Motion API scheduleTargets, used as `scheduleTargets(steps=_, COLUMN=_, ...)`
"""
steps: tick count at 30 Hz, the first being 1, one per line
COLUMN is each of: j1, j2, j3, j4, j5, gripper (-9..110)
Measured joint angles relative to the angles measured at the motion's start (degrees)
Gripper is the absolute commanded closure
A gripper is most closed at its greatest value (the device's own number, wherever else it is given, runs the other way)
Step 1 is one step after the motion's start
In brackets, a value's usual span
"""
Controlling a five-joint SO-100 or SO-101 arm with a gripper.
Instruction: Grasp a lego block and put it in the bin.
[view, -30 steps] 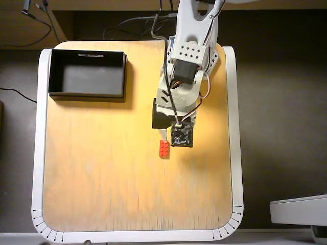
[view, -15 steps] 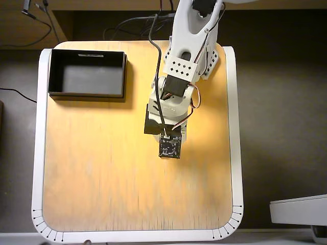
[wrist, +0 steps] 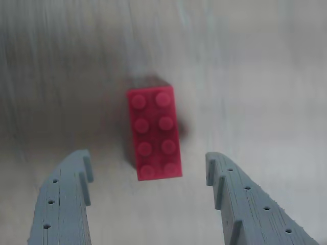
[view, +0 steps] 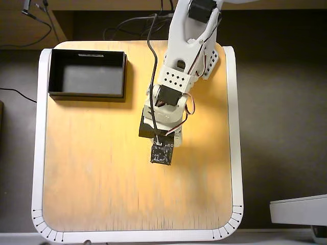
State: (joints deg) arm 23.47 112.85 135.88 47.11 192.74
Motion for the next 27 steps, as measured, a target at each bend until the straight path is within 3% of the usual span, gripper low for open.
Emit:
scheduleTargets(steps=16, j1=1.1, j2=-6.4, j3=-0.5, j4=-6.2, j5=0.0, gripper=79)
scheduleTargets(steps=27, j1=1.1, j2=-7.4, j3=-0.7, j4=-9.6, j5=-0.4, gripper=101)
